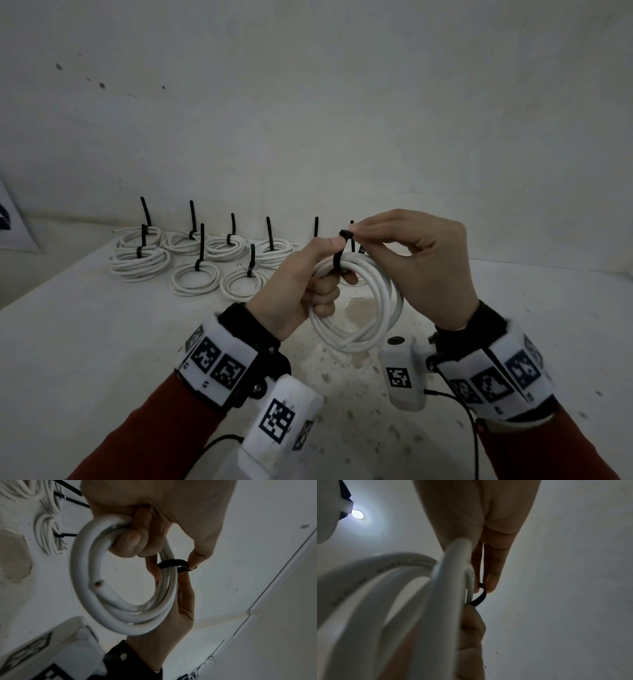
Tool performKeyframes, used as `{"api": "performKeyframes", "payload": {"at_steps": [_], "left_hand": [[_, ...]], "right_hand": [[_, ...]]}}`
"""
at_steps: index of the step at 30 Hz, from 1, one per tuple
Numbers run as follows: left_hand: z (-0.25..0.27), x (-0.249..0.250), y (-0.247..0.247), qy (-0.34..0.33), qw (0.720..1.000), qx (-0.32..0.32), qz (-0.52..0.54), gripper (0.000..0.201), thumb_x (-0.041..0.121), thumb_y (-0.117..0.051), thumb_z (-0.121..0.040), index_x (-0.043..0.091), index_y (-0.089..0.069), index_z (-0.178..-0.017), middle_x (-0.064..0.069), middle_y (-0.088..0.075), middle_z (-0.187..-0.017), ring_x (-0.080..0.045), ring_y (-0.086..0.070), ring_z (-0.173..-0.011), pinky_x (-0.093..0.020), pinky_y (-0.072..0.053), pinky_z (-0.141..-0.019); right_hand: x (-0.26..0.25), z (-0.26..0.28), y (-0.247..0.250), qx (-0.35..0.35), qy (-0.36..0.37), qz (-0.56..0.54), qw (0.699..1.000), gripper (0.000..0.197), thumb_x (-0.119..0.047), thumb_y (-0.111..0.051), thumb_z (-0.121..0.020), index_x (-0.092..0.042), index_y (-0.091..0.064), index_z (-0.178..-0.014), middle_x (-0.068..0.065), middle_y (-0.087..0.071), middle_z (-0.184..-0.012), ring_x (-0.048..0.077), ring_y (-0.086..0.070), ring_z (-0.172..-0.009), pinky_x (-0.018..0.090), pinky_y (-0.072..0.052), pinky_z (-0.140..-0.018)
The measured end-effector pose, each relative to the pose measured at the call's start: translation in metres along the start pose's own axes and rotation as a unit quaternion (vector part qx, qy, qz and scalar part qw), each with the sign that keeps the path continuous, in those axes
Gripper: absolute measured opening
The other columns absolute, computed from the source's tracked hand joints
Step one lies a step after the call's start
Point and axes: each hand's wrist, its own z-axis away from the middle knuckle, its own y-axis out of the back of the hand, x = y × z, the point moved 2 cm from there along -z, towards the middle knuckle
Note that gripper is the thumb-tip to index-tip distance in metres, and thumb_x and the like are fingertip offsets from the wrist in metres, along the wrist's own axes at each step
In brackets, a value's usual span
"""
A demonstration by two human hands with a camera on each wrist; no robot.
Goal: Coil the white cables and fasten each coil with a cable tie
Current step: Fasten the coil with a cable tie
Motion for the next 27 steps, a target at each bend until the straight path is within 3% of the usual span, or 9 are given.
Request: {"api": "performKeyframes", "payload": {"at_steps": [3,6,10,13,16,18,22,25,27], "left_hand": [[-0.001,-0.002,0.001,0.004,1.0,0.015,-0.003,0.047,0.052,-0.061,-0.059,0.006,-0.059,-0.065,0.01,-0.02,-0.04,-0.006,-0.017,-0.036,-0.018,-0.022,-0.038],[-0.002,-0.003,0.003,-0.002,1.0,0.022,-0.008,0.048,0.05,-0.061,-0.058,0.004,-0.055,-0.069,0.012,-0.025,-0.038,-0.005,-0.018,-0.035,-0.018,-0.022,-0.038],[-0.003,-0.003,0.004,-0.009,1.0,0.018,-0.004,0.049,0.051,-0.06,-0.058,0.003,-0.058,-0.067,0.011,-0.023,-0.038,-0.005,-0.017,-0.035,-0.019,-0.021,-0.038],[-0.002,-0.001,0.003,-0.012,1.0,0.01,-0.005,0.048,0.051,-0.059,-0.059,0.003,-0.059,-0.066,0.011,-0.024,-0.038,-0.005,-0.017,-0.035,-0.018,-0.02,-0.039],[0.001,0.0,0.001,-0.017,1.0,0.016,-0.014,0.048,0.05,-0.058,-0.059,0.004,-0.052,-0.069,0.008,-0.032,-0.035,-0.005,-0.018,-0.035,-0.019,-0.017,-0.04],[0.002,0.001,0.001,-0.019,0.999,0.03,-0.021,0.045,0.048,-0.058,-0.062,0.004,-0.053,-0.067,0.01,-0.03,-0.038,-0.007,-0.017,-0.037,-0.021,-0.016,-0.042],[0.002,0.001,-0.003,-0.038,0.995,0.081,-0.052,0.04,0.042,-0.056,-0.075,0.005,-0.053,-0.062,0.009,-0.034,-0.036,-0.008,-0.017,-0.038,-0.021,-0.015,-0.044],[0.0,0.001,0.007,-0.152,0.96,0.149,-0.182,0.042,0.052,-0.064,-0.071,0.013,-0.062,-0.055,-0.003,-0.039,-0.04,-0.011,-0.03,-0.039,-0.021,-0.028,-0.043],[0.001,0.004,0.018,-0.255,0.879,0.198,-0.35,0.046,0.06,-0.056,-0.074,0.016,-0.062,-0.061,0.0,-0.046,-0.047,-0.009,-0.039,-0.045,-0.021,-0.031,-0.047]], "right_hand": [[-0.002,0.0,-0.002,-0.005,-0.01,-0.014,1.0,0.018,0.002,-0.071,-0.079,-0.011,-0.076,-0.09,0.0,-0.073,-0.09,0.009,-0.069,-0.081,0.023,-0.055,-0.074],[-0.004,0.0,-0.003,0.001,-0.078,-0.094,0.993,0.029,0.007,-0.072,-0.077,-0.017,-0.073,-0.093,0.003,-0.07,-0.093,0.015,-0.069,-0.084,0.027,-0.055,-0.075],[-0.011,0.001,-0.004,0.031,-0.147,-0.167,0.974,0.055,0.014,-0.072,-0.073,-0.019,-0.057,-0.114,0.003,-0.069,-0.081,0.017,-0.07,-0.08,0.027,-0.055,-0.074],[-0.017,0.002,-0.005,0.056,-0.121,-0.144,0.981,0.063,0.014,-0.073,-0.072,-0.019,-0.045,-0.117,0.004,-0.06,-0.081,0.02,-0.069,-0.075,0.03,-0.057,-0.074],[-0.023,0.002,-0.008,0.074,-0.087,-0.112,0.987,0.065,0.015,-0.072,-0.072,-0.024,-0.044,-0.115,0.0,-0.047,-0.079,0.019,-0.07,-0.074,0.03,-0.057,-0.076],[-0.026,0.003,-0.01,0.075,-0.058,-0.091,0.991,0.066,0.016,-0.072,-0.071,-0.028,-0.044,-0.112,-0.004,-0.045,-0.078,0.017,-0.07,-0.074,0.028,-0.056,-0.076],[-0.024,0.004,-0.008,0.049,-0.04,-0.093,0.994,0.063,0.016,-0.072,-0.073,-0.029,-0.045,-0.109,0.0,-0.048,-0.08,0.02,-0.069,-0.076,0.03,-0.057,-0.077],[-0.016,0.0,-0.005,-0.013,-0.103,-0.136,0.985,0.055,0.014,-0.069,-0.077,-0.024,-0.048,-0.11,0.001,-0.055,-0.092,0.016,-0.071,-0.086,0.031,-0.058,-0.082],[-0.009,-0.002,-0.001,-0.014,-0.18,-0.142,0.973,0.039,0.007,-0.068,-0.082,-0.02,-0.053,-0.106,0.002,-0.062,-0.098,0.013,-0.071,-0.087,0.033,-0.058,-0.08]]}}
